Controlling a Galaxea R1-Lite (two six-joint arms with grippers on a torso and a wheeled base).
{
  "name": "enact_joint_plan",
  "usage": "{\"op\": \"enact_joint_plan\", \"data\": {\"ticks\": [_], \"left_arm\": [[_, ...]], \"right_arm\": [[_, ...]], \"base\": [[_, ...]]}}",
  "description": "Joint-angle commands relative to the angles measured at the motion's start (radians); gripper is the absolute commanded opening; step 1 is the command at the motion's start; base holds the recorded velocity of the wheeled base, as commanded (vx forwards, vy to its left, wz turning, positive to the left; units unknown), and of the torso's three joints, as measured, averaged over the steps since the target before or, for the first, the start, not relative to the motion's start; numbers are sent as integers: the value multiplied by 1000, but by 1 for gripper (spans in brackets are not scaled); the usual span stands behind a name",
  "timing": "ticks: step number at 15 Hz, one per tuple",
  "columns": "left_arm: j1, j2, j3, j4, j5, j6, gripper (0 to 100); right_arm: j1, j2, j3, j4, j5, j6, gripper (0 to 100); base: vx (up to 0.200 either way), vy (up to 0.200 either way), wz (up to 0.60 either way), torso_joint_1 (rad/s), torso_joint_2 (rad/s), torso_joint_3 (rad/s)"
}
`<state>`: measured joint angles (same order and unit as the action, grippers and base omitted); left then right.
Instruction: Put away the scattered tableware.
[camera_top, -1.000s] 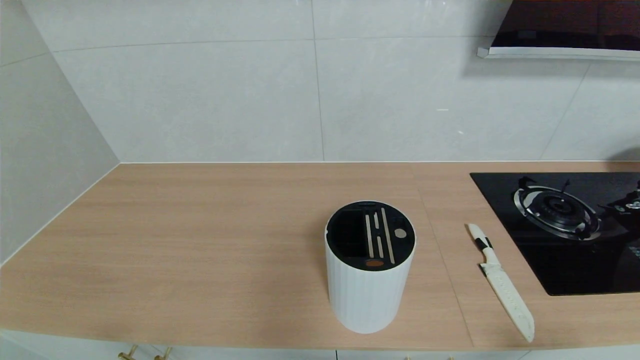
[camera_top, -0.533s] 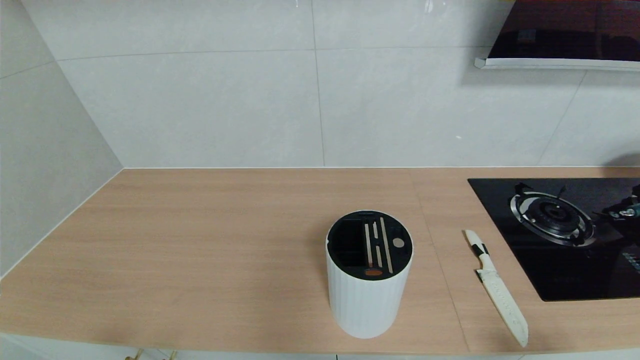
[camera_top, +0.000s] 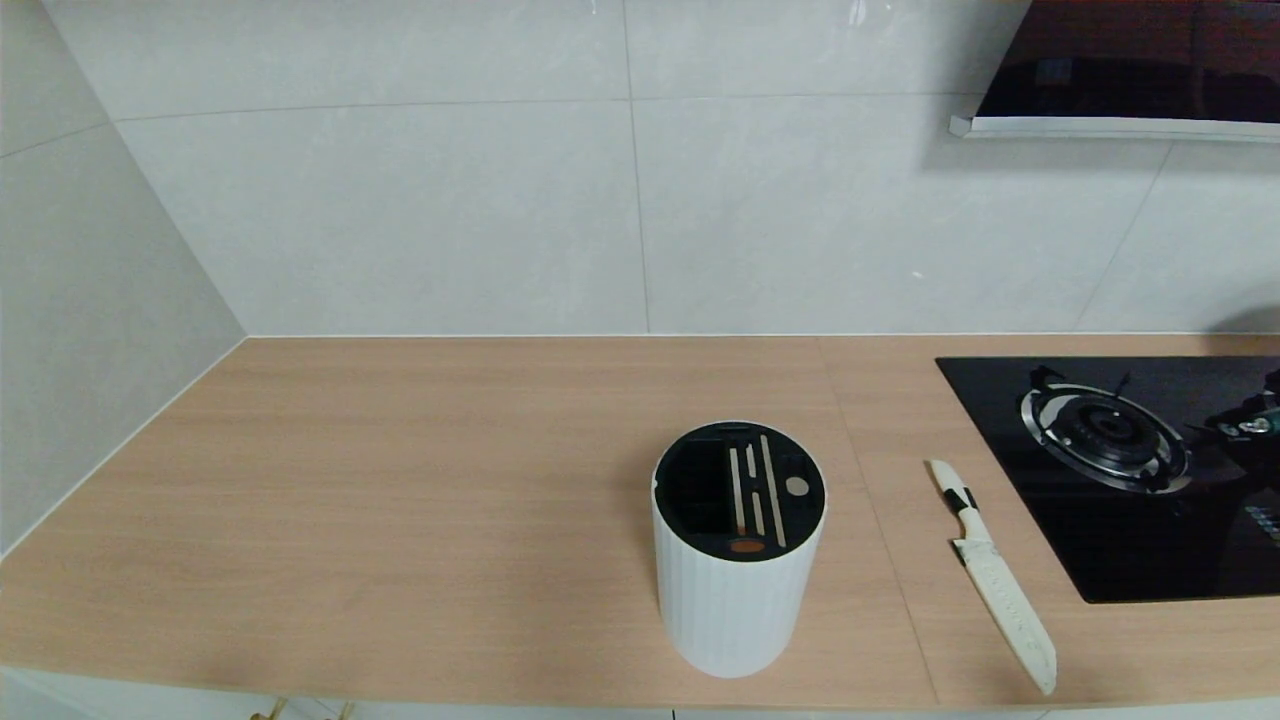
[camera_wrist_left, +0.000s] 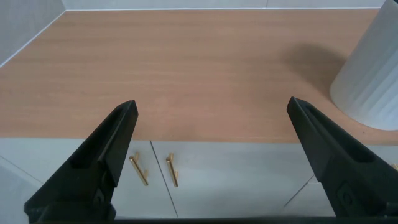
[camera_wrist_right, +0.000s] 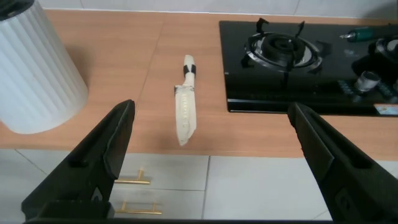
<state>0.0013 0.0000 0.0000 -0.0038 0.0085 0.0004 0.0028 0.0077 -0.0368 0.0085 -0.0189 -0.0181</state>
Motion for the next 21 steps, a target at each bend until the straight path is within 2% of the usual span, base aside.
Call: {"op": "enact_joint_plan", "data": {"ticks": [1,4,7,10,15,21], "left_arm": [[0,0,0,-1,1,1,100],[0,0,0,-1,1,0,100],[0,0,0,-1,1,0,100],[0,0,0,-1,1,0,100],[0,0,0,-1,1,0,100],[0,0,0,-1,1,0,100]], "right_arm": [[31,114,-170,-13,17,50,100],[68,437,-238,-16,105,23,100],[123,798,-336,-32,102,26,100],[157,1121,-430,-119,85,24,100],[178,1496,-514,-300,73,20,100],[164,1845,-491,-611,5,1,100]], "base": [[0,0,0,0,0,0],[0,0,0,0,0,0],[0,0,0,0,0,0],[0,0,0,0,0,0],[0,0,0,0,0,0],[0,0,0,0,0,0]]}}
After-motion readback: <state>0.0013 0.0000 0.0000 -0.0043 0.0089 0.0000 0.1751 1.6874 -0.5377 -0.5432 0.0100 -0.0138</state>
